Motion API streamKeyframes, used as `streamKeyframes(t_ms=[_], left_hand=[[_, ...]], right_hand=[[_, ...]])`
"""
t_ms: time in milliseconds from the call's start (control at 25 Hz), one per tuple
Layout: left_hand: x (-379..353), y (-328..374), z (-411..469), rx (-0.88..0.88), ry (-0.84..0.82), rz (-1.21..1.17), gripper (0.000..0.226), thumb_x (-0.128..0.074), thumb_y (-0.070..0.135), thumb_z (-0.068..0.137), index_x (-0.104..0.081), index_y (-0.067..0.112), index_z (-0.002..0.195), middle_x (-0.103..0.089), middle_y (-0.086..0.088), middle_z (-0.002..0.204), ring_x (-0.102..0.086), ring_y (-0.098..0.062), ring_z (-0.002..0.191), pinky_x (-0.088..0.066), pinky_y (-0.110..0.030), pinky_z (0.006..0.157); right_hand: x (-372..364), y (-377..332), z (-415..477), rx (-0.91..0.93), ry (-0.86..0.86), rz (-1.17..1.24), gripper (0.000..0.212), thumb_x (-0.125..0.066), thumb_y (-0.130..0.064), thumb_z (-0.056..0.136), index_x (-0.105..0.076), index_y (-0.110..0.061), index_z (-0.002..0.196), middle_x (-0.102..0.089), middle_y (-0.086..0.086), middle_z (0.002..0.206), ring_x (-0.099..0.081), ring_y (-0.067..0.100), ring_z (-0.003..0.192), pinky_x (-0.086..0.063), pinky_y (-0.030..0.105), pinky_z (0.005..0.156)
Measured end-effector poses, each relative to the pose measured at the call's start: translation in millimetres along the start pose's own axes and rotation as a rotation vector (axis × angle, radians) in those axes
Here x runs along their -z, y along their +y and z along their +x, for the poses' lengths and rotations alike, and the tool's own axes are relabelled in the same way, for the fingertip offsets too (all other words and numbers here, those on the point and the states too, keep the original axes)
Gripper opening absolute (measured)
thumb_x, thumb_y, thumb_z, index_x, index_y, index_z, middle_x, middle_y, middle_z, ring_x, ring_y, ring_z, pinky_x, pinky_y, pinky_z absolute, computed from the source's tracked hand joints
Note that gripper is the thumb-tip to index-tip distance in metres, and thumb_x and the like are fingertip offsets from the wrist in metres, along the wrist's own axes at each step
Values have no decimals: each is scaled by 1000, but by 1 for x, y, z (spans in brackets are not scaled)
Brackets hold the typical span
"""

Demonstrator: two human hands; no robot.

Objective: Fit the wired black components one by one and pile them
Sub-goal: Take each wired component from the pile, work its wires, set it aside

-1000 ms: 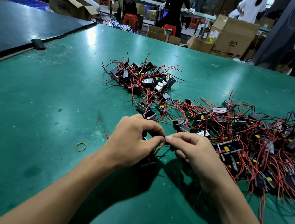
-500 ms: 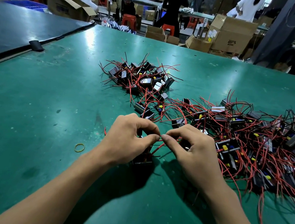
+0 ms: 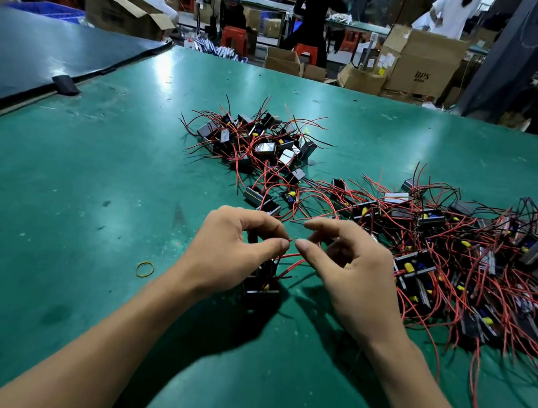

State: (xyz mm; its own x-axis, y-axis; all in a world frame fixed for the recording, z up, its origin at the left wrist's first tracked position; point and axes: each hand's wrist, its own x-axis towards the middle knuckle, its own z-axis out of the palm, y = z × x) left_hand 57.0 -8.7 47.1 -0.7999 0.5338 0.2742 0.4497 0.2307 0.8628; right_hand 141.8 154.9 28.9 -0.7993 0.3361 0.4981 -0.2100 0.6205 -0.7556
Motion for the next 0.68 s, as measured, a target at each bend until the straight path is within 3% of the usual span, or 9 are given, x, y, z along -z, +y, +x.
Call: streamKeyframes(t_ms=[80, 200, 320, 440, 560, 680], left_hand=[[0, 1, 0, 18, -29, -12, 7, -76, 12, 81, -76, 18, 77, -69, 5, 65, -60, -10, 61, -52, -29, 69], [2, -1, 0, 32, -64, -38, 5, -76, 13, 81, -76, 17, 79, -71, -2, 69, -59, -8, 63, -52, -29, 70], [2, -2, 1, -7, -56, -24, 4, -77, 14, 81, -77, 17, 79, -71, 3, 68, -60, -12, 62, -51, -28, 70], [-2, -6, 1, -59, -19, 24, 6, -77, 16, 80, -77, 21, 78, -71, 8, 68, -63, -11, 63, -51, -25, 68], [-1, -15, 5, -14, -6, -42, 6, -71, 21, 88, -77, 22, 87, -74, 7, 79, -65, -3, 69, -53, -22, 68], [7, -25, 11, 76, -7, -69, 16, -59, 20, 97, -75, 20, 99, -76, 8, 89, -69, -8, 91, -53, -27, 89]], right_hand=[[1, 4, 2, 219, 22, -132, 12, -79, -14, 85, -77, -15, 97, -69, -5, 90, -62, 4, 77, -48, 17, 67], [1, 5, 1, 274, -29, -232, 6, -73, -17, 91, -76, -13, 94, -68, -5, 90, -64, 12, 81, -52, 28, 70], [-3, -2, -1, 67, -124, -152, 11, -63, -28, 91, -67, -22, 84, -61, -15, 77, -55, 4, 70, -42, 16, 64], [-7, -7, 4, -349, -249, 146, 21, -59, -33, 91, -63, -20, 76, -50, -16, 60, -42, 4, 58, -35, 23, 61], [-1, -6, 4, -367, -129, 90, 21, -63, -30, 96, -69, -18, 81, -56, -14, 58, -46, 3, 56, -38, 17, 57], [12, -8, 5, -394, -23, 142, 19, -62, -28, 98, -67, -16, 84, -66, -7, 63, -50, 8, 47, -40, 16, 47]])
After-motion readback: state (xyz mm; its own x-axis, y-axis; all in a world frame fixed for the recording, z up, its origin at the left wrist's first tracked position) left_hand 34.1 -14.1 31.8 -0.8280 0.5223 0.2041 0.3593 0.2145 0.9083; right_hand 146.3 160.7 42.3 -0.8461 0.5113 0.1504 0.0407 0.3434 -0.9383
